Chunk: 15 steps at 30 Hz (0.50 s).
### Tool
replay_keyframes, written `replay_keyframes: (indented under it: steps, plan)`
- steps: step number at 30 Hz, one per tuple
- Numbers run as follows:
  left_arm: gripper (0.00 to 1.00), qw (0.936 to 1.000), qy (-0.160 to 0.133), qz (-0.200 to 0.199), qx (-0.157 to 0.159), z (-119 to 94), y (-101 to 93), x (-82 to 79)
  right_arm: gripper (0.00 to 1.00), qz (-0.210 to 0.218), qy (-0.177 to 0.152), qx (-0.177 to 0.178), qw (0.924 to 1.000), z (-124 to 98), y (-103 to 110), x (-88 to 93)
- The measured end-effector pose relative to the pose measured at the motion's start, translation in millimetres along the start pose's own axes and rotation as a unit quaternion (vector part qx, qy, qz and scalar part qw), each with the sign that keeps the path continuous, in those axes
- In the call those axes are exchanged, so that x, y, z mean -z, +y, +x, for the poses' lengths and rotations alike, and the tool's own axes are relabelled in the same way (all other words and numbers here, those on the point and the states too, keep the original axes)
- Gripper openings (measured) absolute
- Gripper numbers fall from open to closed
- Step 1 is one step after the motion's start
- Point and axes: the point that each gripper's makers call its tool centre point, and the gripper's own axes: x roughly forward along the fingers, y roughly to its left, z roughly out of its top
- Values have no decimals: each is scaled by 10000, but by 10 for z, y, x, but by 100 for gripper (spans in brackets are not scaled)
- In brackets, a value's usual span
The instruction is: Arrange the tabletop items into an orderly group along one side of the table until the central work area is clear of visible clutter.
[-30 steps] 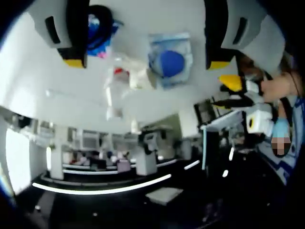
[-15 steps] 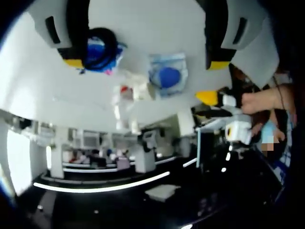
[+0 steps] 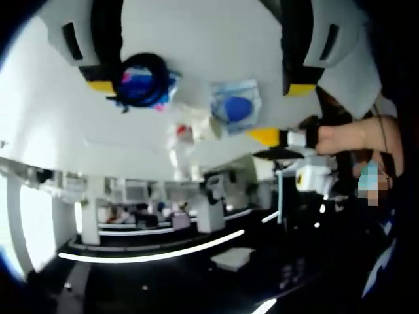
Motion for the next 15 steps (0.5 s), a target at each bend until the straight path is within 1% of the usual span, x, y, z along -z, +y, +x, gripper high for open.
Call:
replay_keyframes:
  steps: [3, 9, 15]
  plan:
    - [93, 9999, -13, 52, 128, 108, -73, -15, 100, -1, 44, 76, 10000, -30, -42, 26]
    - [90, 9995, 25, 93, 307, 330, -148, 1, 100, 107, 79, 222, 9997, -91, -121, 56]
    - [87, 9988, -20, 87, 490, 538, -198, 12, 100, 73, 105, 282, 9995, -115, -197, 34]
